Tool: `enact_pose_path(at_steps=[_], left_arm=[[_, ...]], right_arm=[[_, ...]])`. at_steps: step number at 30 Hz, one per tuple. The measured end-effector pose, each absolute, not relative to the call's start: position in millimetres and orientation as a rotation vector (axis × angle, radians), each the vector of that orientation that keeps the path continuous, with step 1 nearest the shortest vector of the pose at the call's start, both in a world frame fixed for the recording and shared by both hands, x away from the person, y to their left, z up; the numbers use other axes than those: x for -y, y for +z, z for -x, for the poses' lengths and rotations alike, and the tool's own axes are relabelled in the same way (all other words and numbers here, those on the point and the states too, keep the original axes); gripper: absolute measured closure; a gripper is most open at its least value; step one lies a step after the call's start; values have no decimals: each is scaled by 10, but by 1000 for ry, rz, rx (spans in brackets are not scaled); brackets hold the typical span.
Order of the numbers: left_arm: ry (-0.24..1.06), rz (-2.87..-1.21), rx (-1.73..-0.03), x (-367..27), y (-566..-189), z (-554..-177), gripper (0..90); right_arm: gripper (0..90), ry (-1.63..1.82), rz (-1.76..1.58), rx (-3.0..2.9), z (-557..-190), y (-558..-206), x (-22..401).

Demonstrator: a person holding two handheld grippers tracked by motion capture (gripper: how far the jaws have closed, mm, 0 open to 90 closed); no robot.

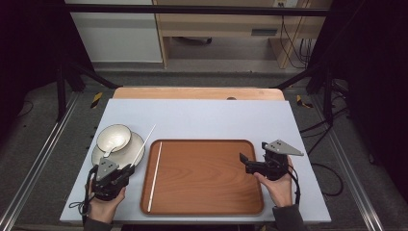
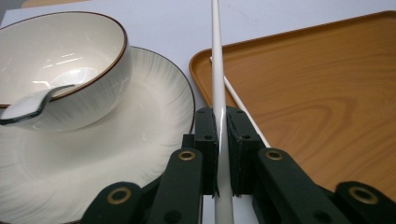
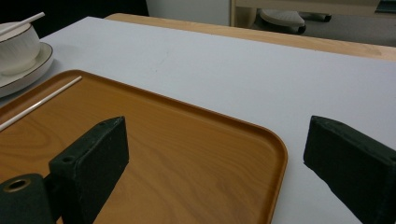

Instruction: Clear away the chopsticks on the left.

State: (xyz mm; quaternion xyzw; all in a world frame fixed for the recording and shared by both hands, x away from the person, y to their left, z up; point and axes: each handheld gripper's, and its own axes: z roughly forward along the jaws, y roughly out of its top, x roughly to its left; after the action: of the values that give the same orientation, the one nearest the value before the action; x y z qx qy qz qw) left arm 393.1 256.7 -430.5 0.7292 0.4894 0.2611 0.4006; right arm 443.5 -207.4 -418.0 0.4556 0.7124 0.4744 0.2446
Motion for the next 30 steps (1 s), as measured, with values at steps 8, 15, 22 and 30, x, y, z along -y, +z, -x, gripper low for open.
enact_pose_path(at_steps=[8,15,22,30], left_arm=[[671,-1795,-1265,-2452,-4290,-3855,835],[690,-1771,-1271,-2252,-4263,-3836,835],[686,-1726,-1296,-2118,-4241,-3819,835],[707,-1691,-1288,-1944,-4261,-3765,834]], right_arm=[[67,1288,-1244,-1946,-4437,-4180,2070],[67,1302,-1255,-1930,-4442,-4178,2099],[67,1308,-1255,-1929,-4434,-4170,2108],[67,1321,-1250,-1926,-4428,-4155,2107]])
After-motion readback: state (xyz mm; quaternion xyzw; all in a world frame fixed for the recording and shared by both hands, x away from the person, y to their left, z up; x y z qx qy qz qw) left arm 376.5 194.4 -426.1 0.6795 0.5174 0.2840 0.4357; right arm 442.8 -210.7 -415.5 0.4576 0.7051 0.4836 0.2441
